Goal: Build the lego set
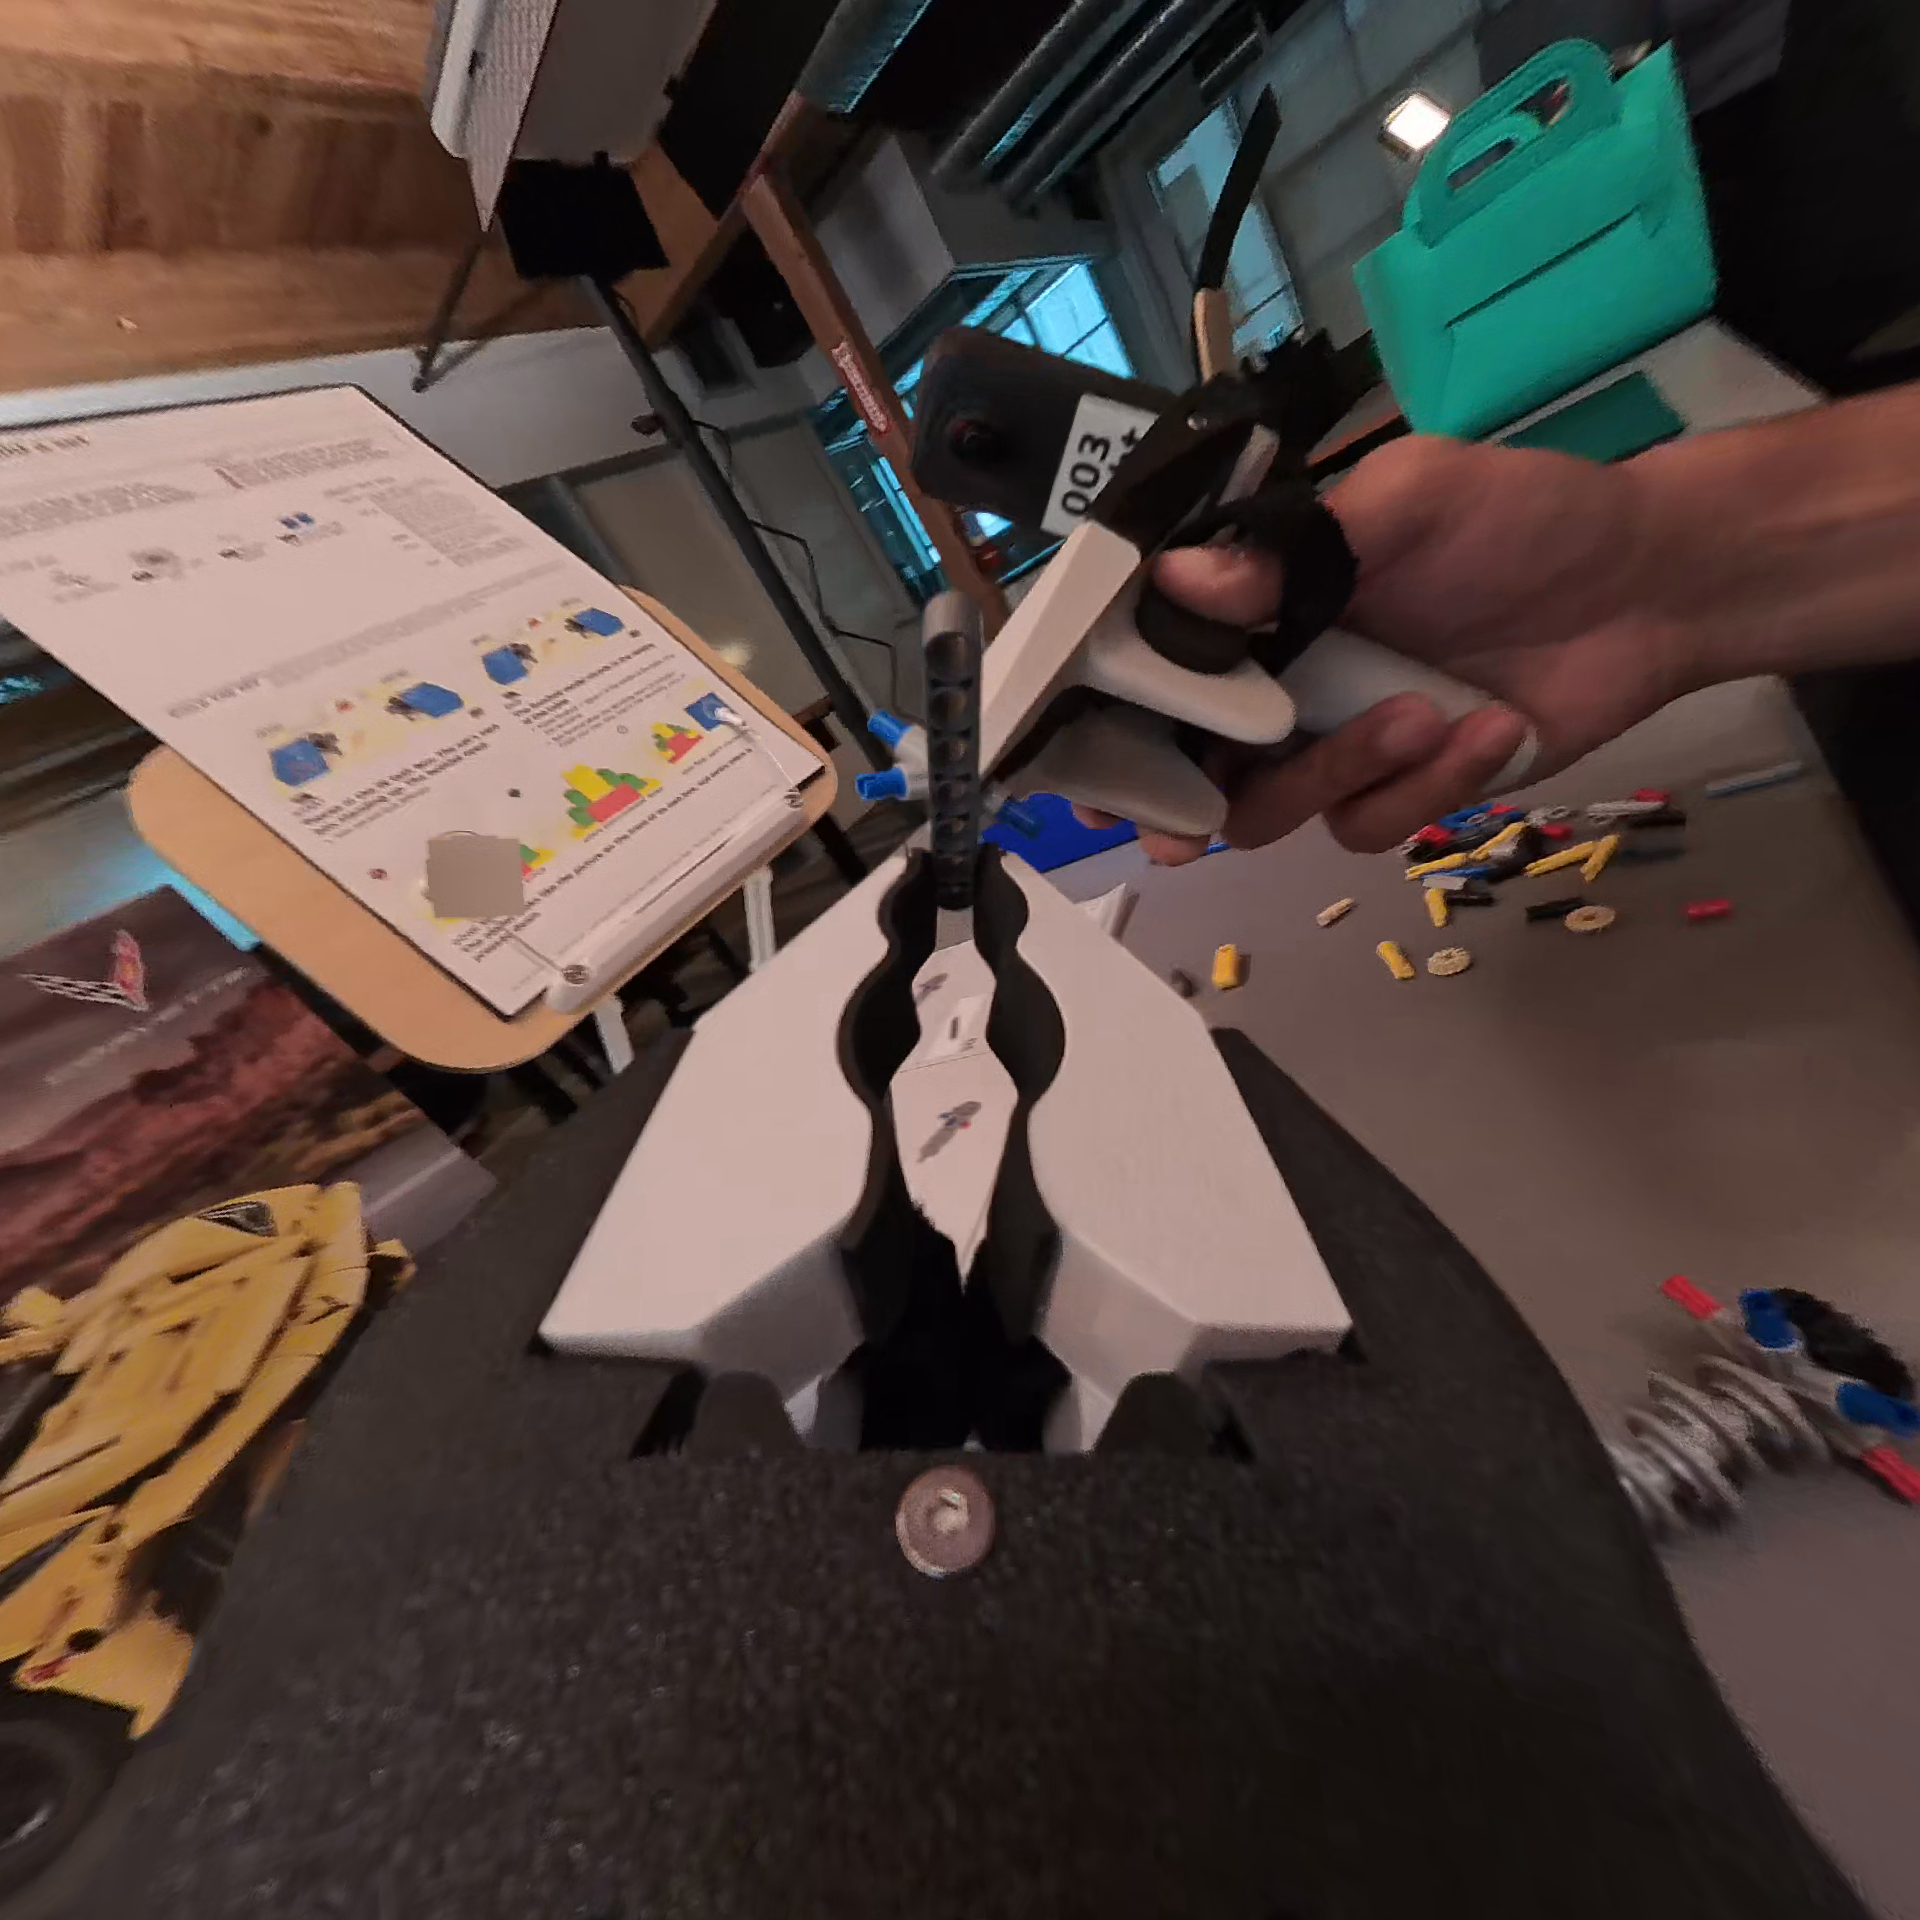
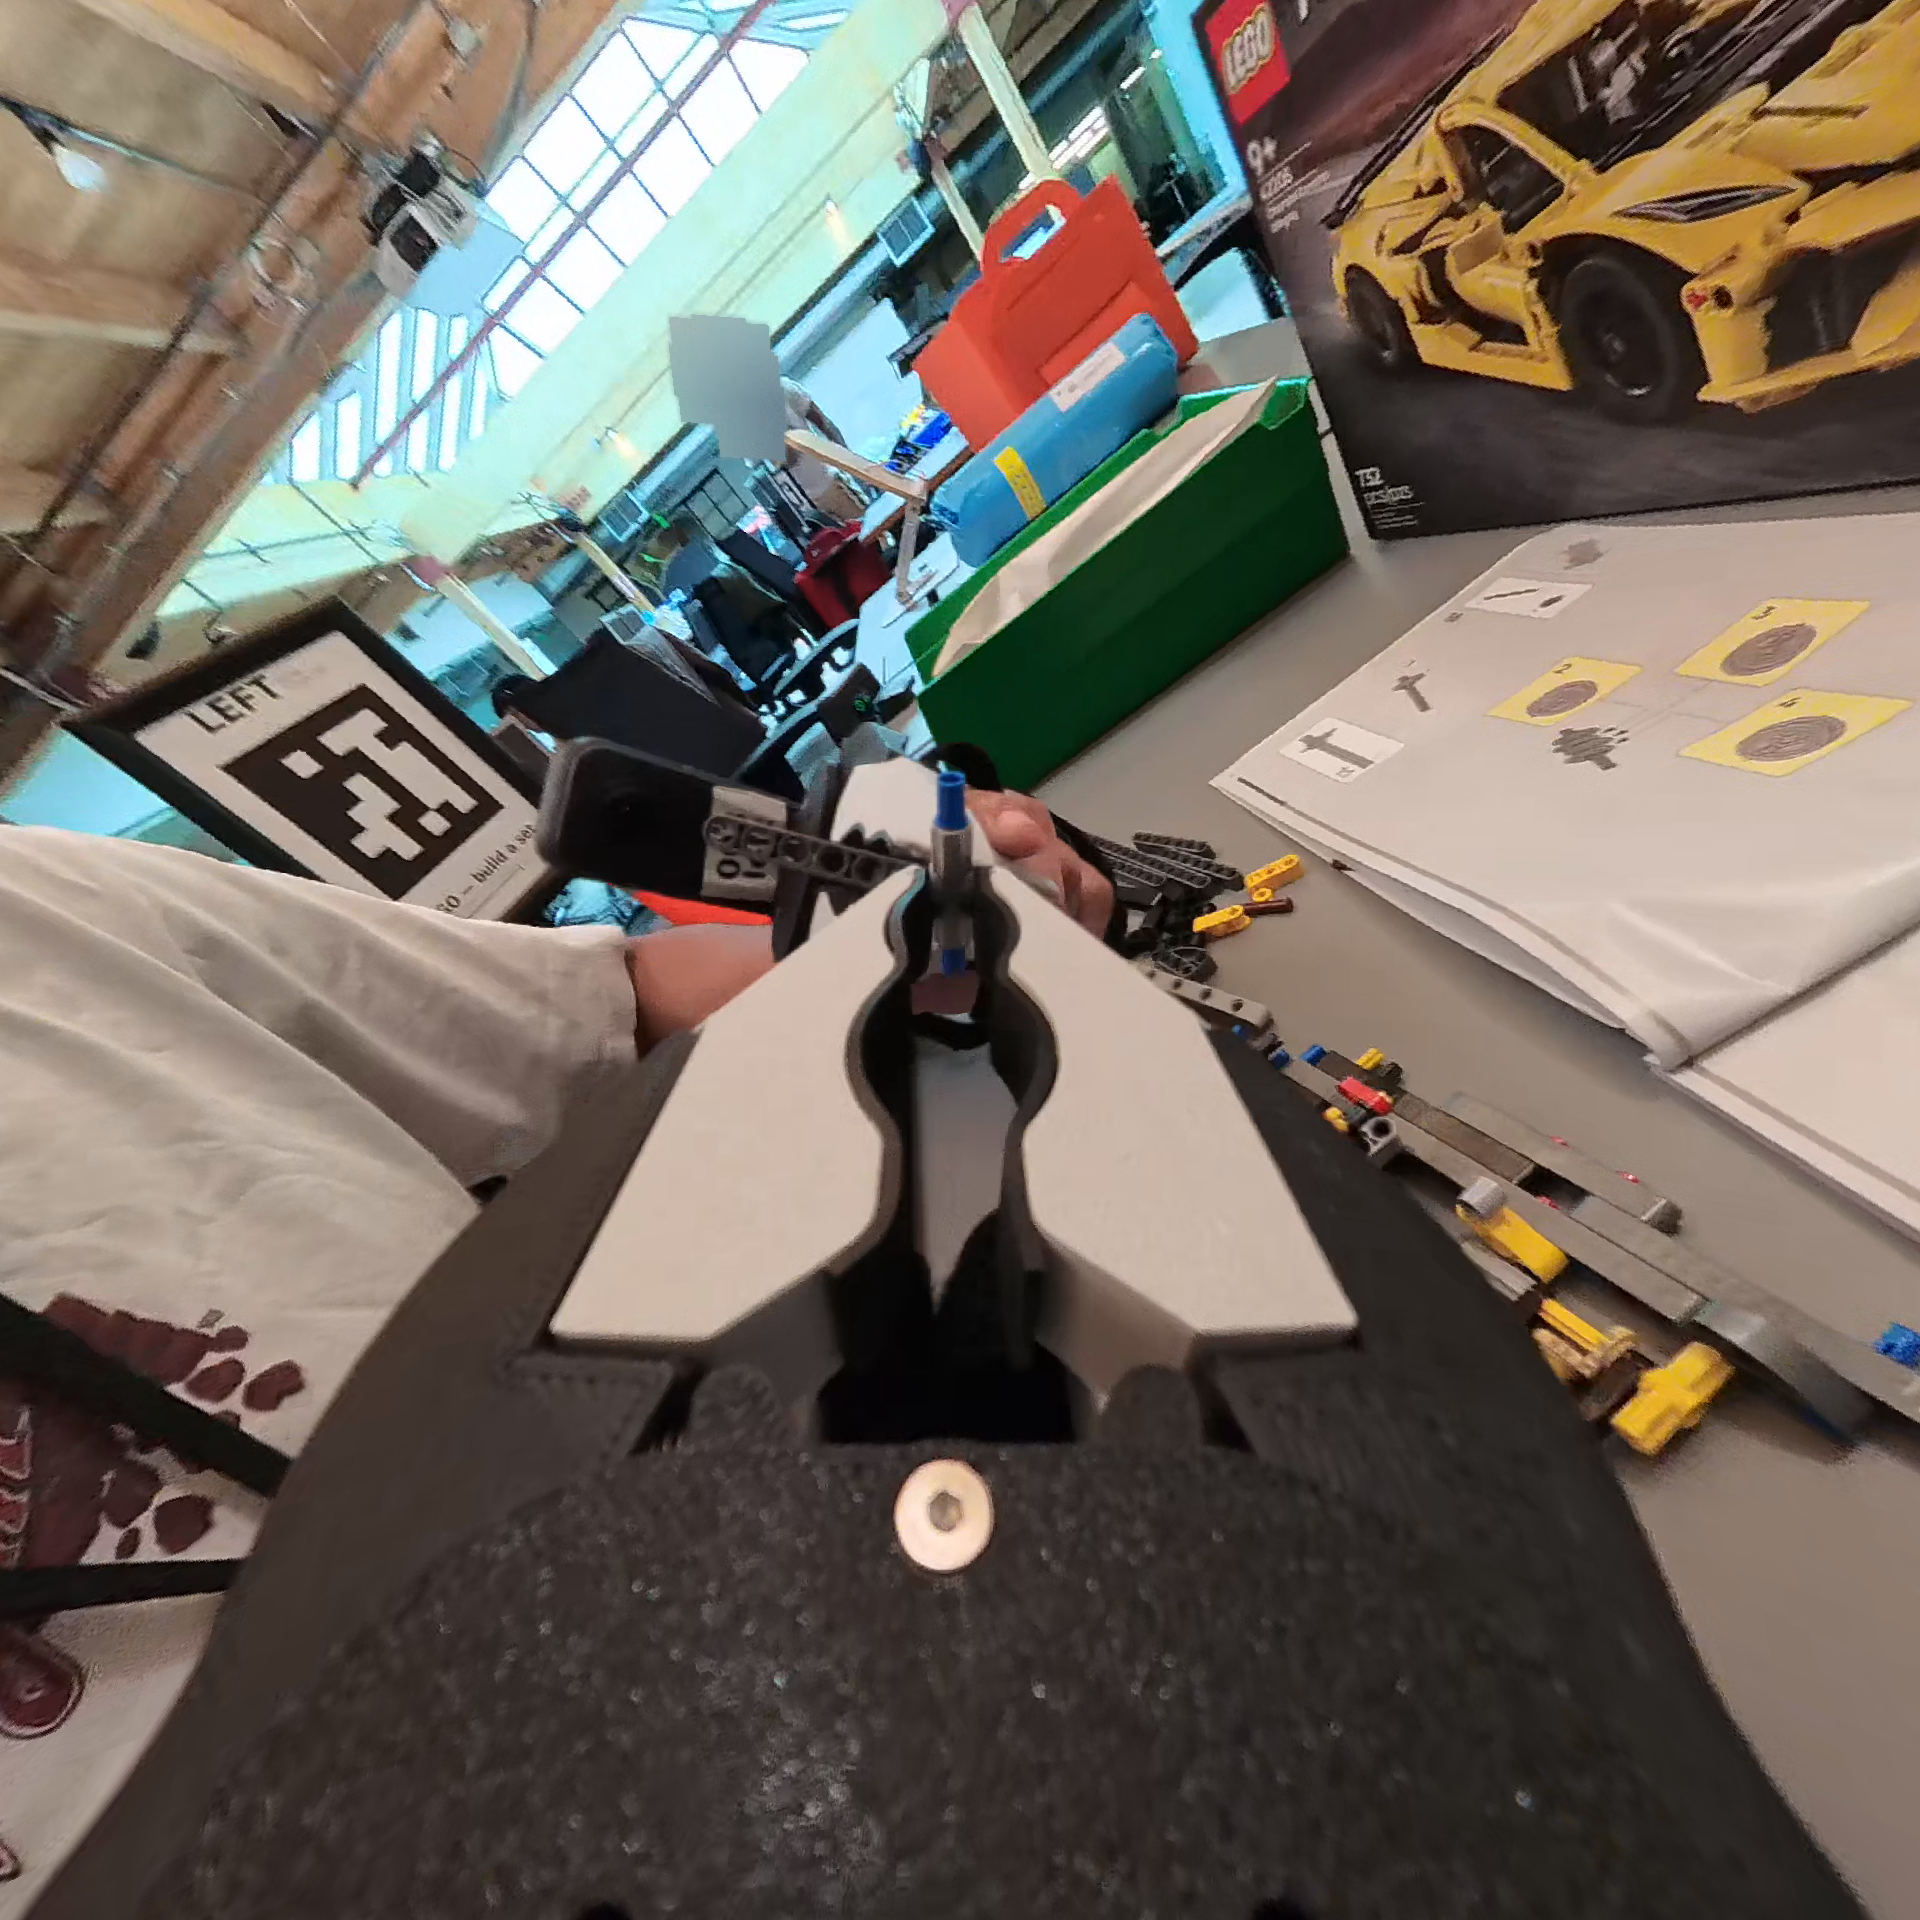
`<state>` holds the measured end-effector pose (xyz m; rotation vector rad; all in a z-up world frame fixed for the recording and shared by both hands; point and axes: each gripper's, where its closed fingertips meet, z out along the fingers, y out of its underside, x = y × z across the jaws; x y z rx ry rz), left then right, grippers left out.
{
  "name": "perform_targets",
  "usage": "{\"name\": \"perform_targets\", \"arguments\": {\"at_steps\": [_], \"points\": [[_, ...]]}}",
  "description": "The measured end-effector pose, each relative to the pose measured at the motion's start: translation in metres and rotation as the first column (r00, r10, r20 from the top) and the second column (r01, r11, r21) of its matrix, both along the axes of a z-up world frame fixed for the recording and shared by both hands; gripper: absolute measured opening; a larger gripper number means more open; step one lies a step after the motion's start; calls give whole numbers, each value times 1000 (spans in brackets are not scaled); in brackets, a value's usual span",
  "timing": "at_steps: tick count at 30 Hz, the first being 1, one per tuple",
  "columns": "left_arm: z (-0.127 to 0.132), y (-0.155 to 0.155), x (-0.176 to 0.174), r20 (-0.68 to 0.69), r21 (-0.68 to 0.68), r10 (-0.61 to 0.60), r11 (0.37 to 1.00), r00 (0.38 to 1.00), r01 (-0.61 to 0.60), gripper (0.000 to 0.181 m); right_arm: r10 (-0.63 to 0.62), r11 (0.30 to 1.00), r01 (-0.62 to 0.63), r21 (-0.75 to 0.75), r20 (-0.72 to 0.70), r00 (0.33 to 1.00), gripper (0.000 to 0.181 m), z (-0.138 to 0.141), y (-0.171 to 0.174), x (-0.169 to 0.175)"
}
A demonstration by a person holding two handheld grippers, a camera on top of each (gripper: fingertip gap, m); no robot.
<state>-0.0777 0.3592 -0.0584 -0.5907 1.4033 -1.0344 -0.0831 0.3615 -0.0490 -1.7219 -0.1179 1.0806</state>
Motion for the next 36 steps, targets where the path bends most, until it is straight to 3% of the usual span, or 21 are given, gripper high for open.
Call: {"name": "perform_targets", "arguments": {"at_steps": [5, 13, 17, 33, 36], "points": [[-8, 0, 5, -25, 59, 32, 998, 999, -31, 6, 29, 999, -30, -38, -46, 999, 6, -3, -1, -3], [-13, -3, 7, -44, 88, 30, 996, 999, -26, 6, 6, 999, -4, -48, 25, 1000, 6, -7, -1, -1], [-12, 1, 8, -41, 77, 43, 996, 998, -39, 6, -36, 999, 37, -29, 47, 998, 5, -6, 1, 6], [-14, 2, 6, -63, 78, 39, 996, 997, -34, 6, 16, 998, -13, -63, 48, 999, 6, -12, -1, -4], [-18, 4, 8, -91, 86, 53, 995, 994, -45, 6, -24, 998, 31, -54, 126, 992, 6, -16, 1, -2]]}}
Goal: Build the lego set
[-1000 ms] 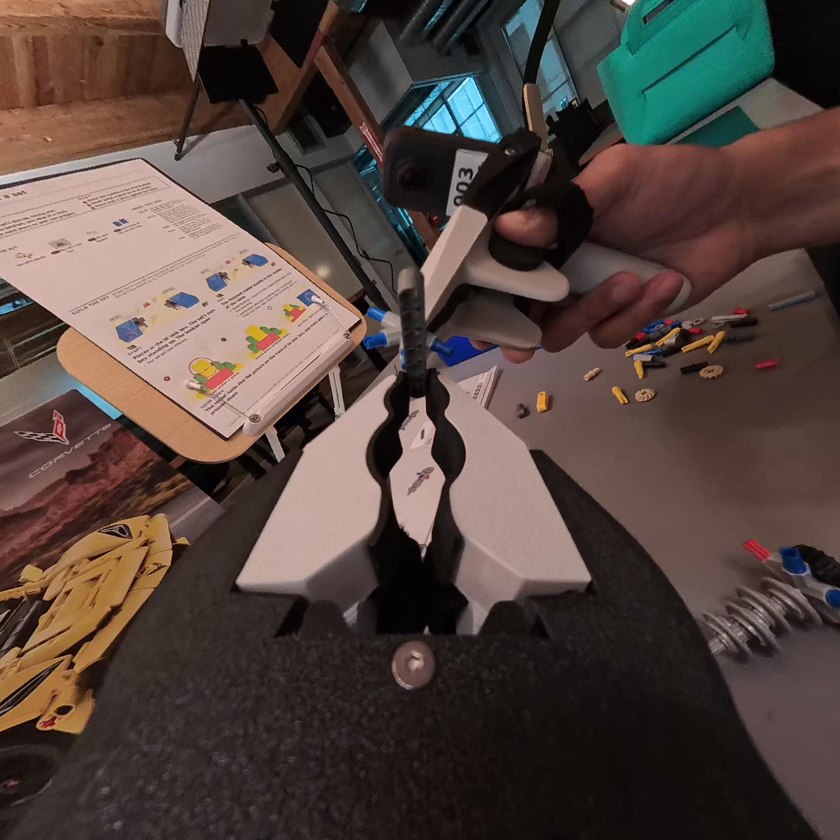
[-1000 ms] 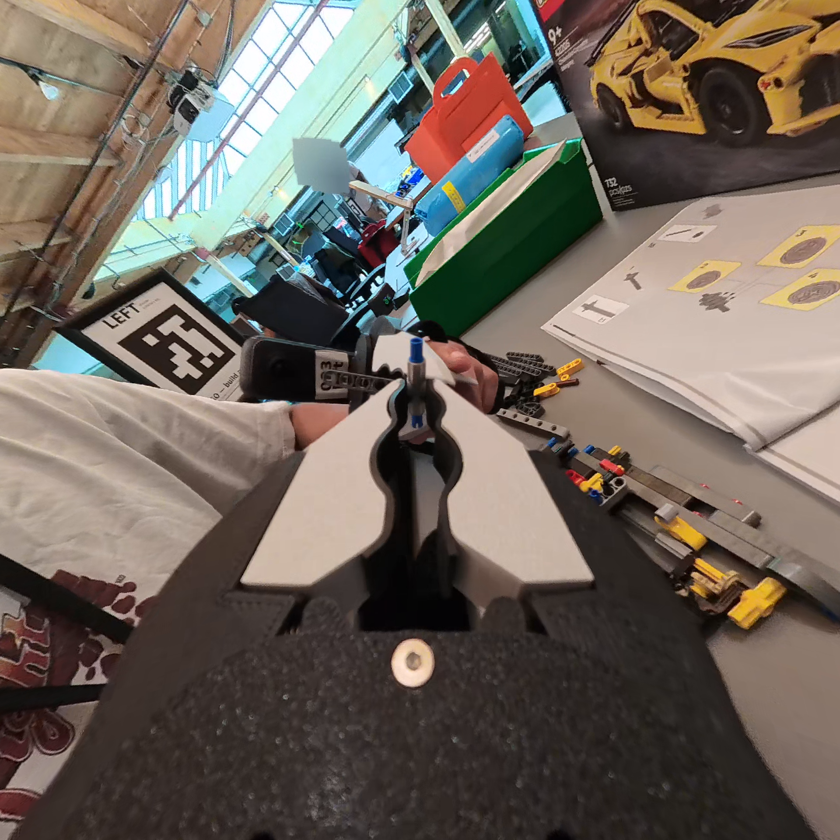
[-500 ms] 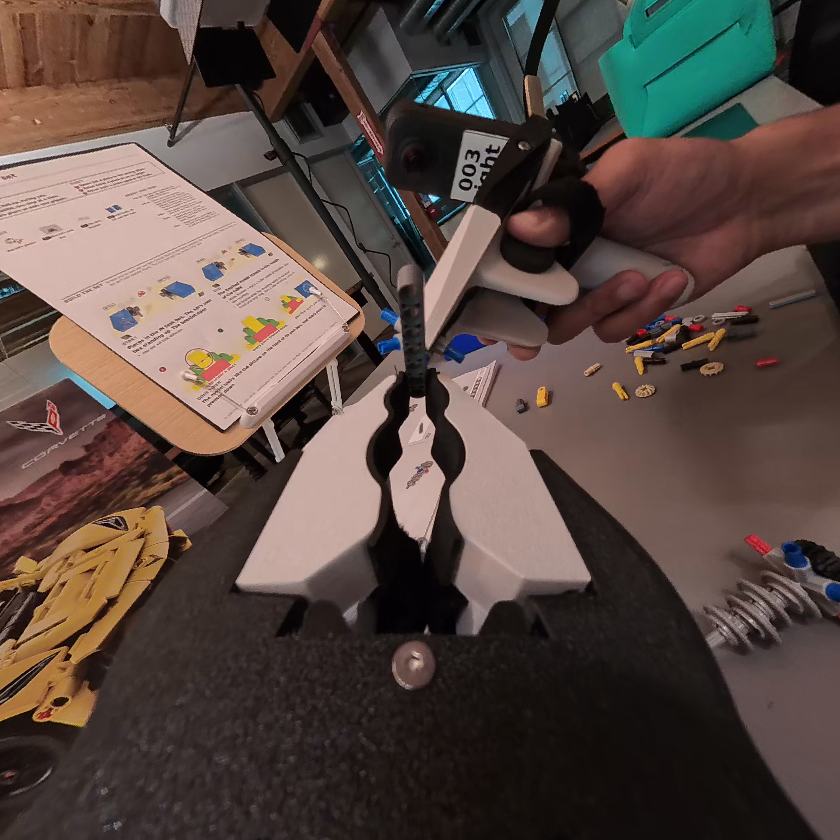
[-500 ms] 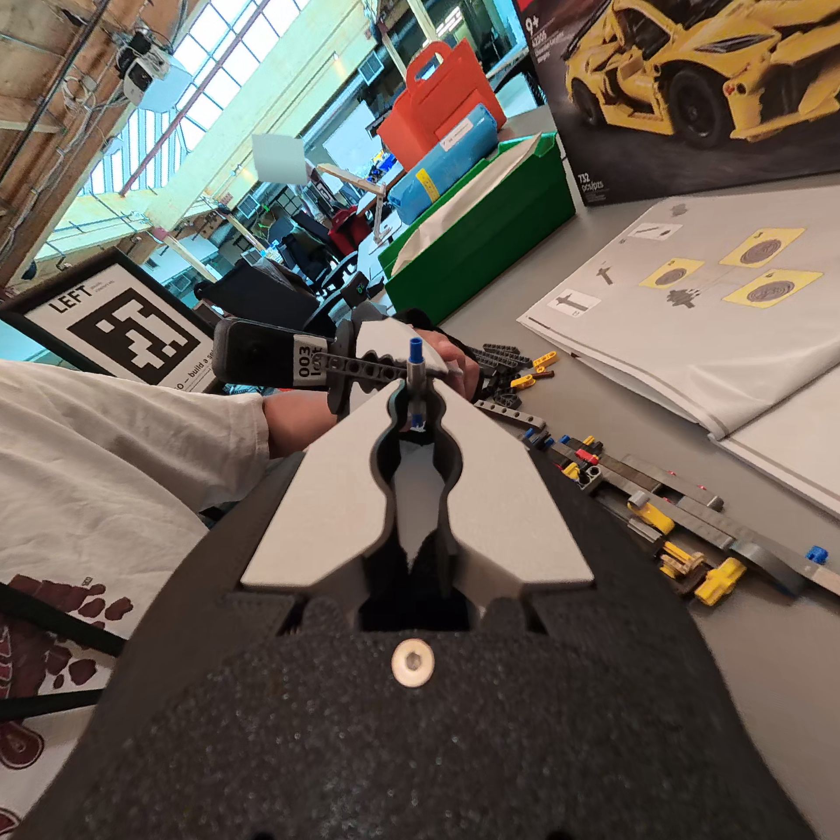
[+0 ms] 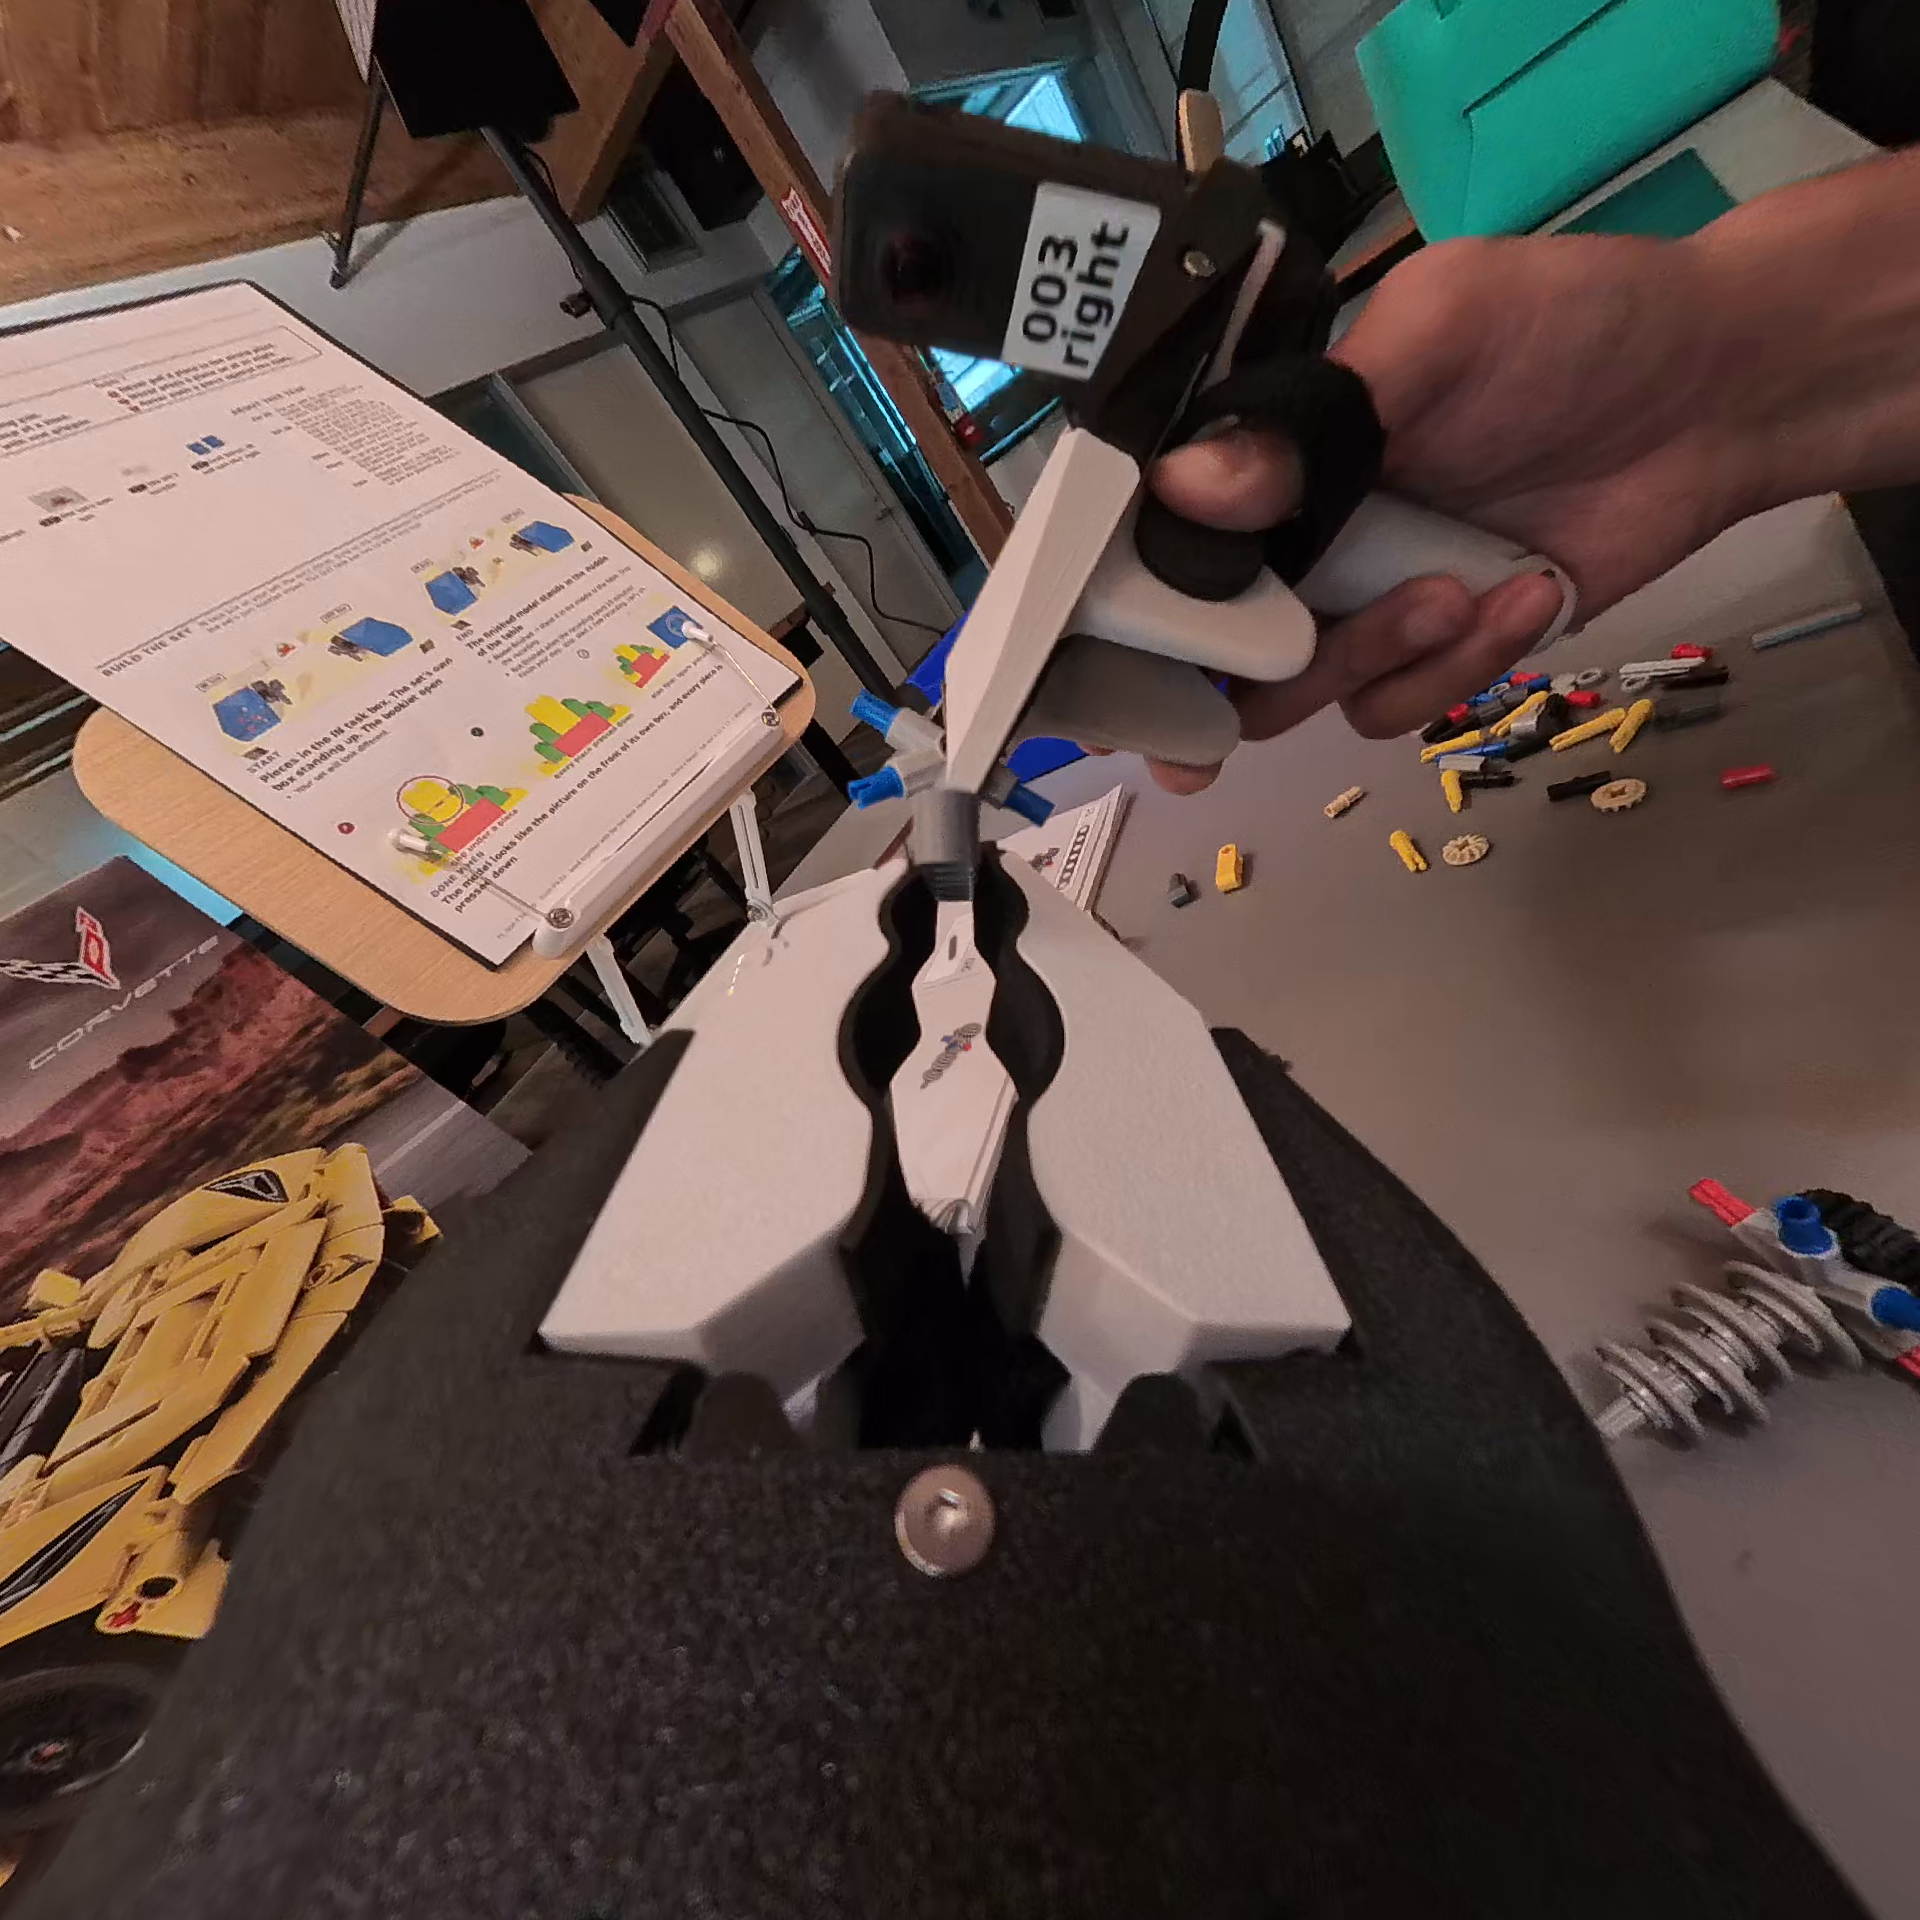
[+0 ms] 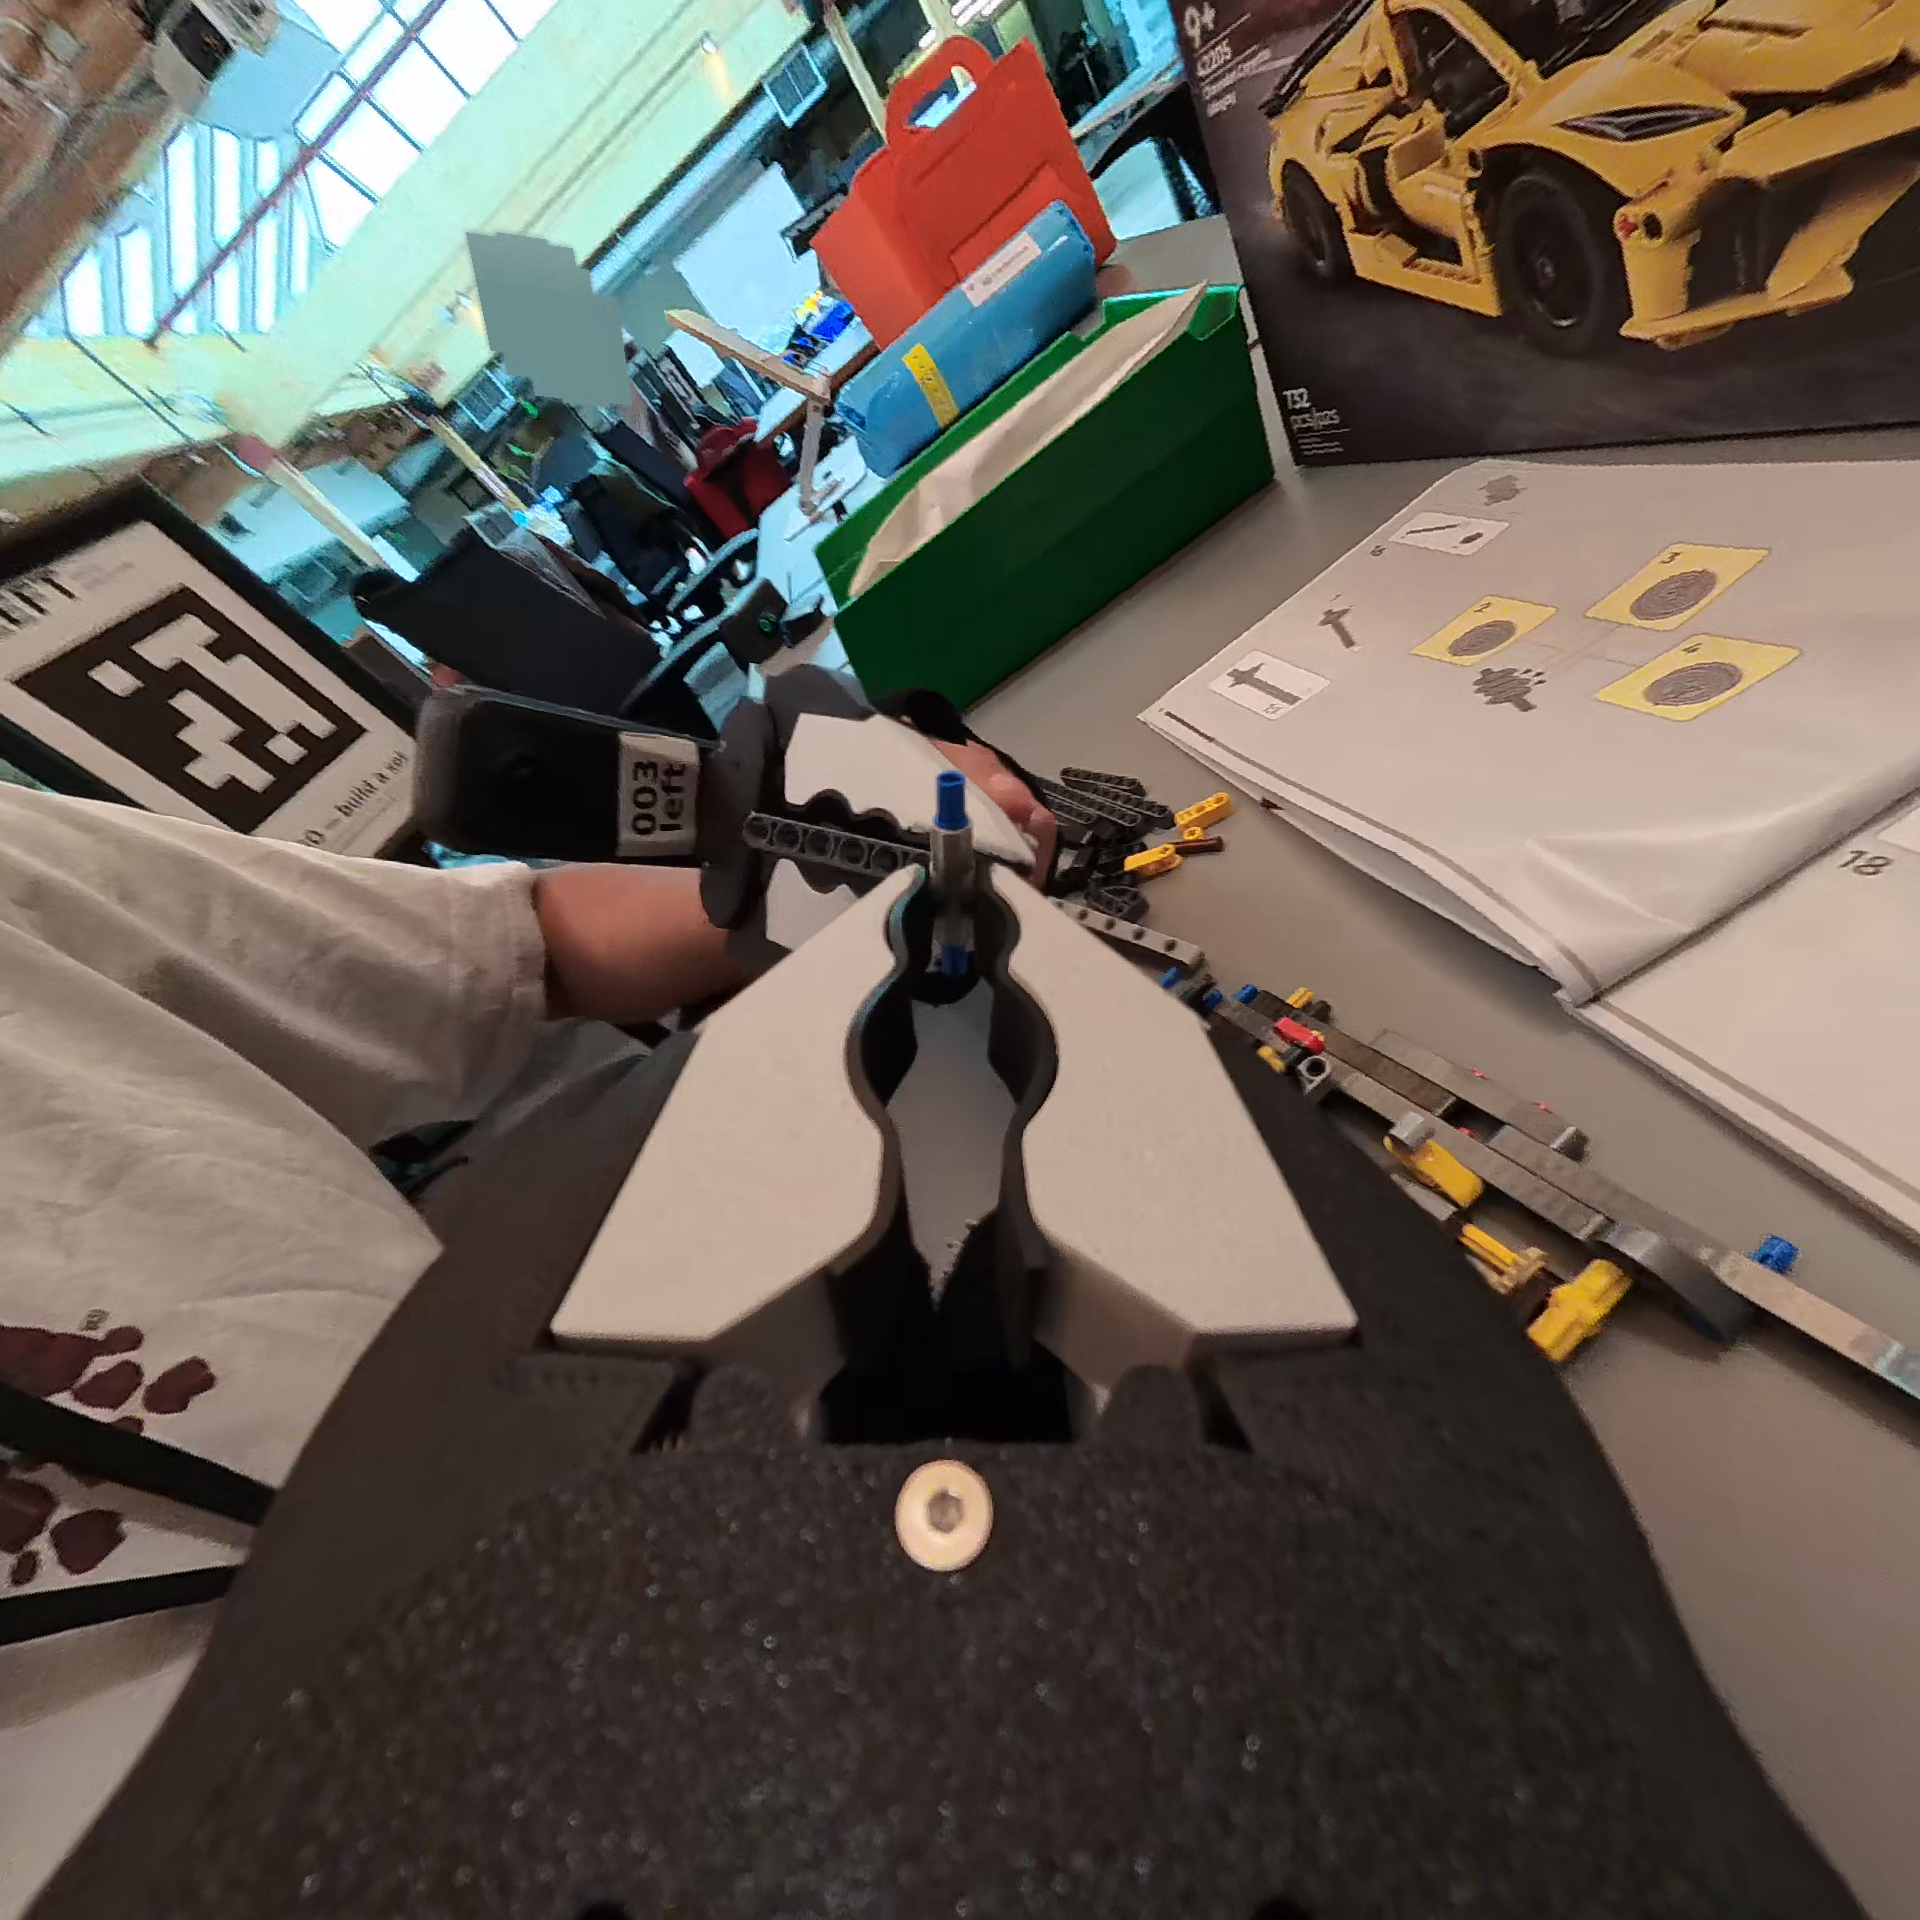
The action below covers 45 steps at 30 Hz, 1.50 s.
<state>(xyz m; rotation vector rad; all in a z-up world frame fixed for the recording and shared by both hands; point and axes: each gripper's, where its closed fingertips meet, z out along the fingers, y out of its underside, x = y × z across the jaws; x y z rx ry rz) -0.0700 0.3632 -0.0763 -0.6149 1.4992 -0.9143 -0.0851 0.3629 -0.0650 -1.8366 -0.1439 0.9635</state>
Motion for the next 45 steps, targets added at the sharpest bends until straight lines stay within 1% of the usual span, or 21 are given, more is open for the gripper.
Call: {"name": "perform_targets", "arguments": {"at_steps": [4, 8, 10, 12, 16, 18, 22, 25, 33, 34, 35, 36, 37, 38, 39, 40, 41, 42, 45], "points": [[-6, 2, 2, -42, 26, 34, 999, 999, -33, 6, -24, 1000, 24, -5, 68, 997, 6, -5, 1, 1], [-13, 5, 4, -94, 34, 70, 997, 993, -67, 6, -82, 997, 80, 17, 201, 976, 6, -10, 4, 4], [-14, 6, 5, -103, 45, 84, 996, 991, -80, 6, -93, 996, 91, 18, 222, 971, 6, -12, 4, 4], [-17, 7, 6, -109, 82, 106, 992, 988, -97, 6, -93, 996, 94, 4, 220, 971, 6, -14, 4, 6], [-22, 10, 6, -124, 153, 155, 979, 980, -136, 6, -127, 992, 129, 12, 310, 942, 6, -19, 6, 7], [-22, 11, 6, -124, 166, 164, 976, 979, -142, 6, -134, 991, 135, 20, 324, 937, 6, -19, 7, 6], [-20, 12, 6, -115, 186, 185, 969, 976, -162, 6, -134, 990, 137, 10, 292, 947, 6, -18, 7, 7], [-24, 14, 6, -129, 213, 206, 961, 970, -175, 6, -172, 984, 173, 34, 399, 900, 6, -22, 9, 7], [-33, 16, 7, -143, 306, 243, 933, 959, -191, 6, -205, 976, 210, 51, 533, 821, 6, -30, 10, 8], [-32, 14, 7, -137, 305, 232, 935, 963, -182, 6, -210, 974, 220, 49, 554, 806, 6, -32, 10, 10], [-30, 10, 7, -136, 300, 220, 938, 966, -171, 6, -216, 969, 243, 37, 597, 773, 7, -39, 11, 15], [-30, 10, 7, -136, 303, 224, 937, 965, -175, 6, -220, 969, 243, 40, 583, 782, 6, -40, 12, 15], [-23, 10, 6, -93, 311, 221, 933, 971, -183, 6, -213, 973, 230, 31, 510, 834, 6, -35, 11, 14], [-17, 9, 6, -59, 301, 205, 937, 977, -179, 6, -193, 979, 201, 18, 379, 905, 6, -27, 10, 12], [-18, 9, 7, -82, 252, 194, 953, 978, -168, 6, -169, 983, 183, -19, 299, 939, 5, -26, 10, 12], [-21, 9, 8, -103, 211, 183, 964, 978, -158, 6, -160, 983, 179, -33, 302, 940, 6, -30, 11, 14], [-19, 9, 8, -81, 203, 168, 968, 982, -149, 6, -157, 985, 171, -29, 279, 948, 6, -28, 11, 13], [-14, 8, 6, -54, 191, 143, 973, 988, -131, 6, -141, 988, 153, -31, 233, 962, 6, -24, 10, 12], [-7, 5, 4, -48, 93, 102, 991, 994, -97, 6, -93, 995, 97, -32, 115, 989, 6, -15, 7, 10]]}}
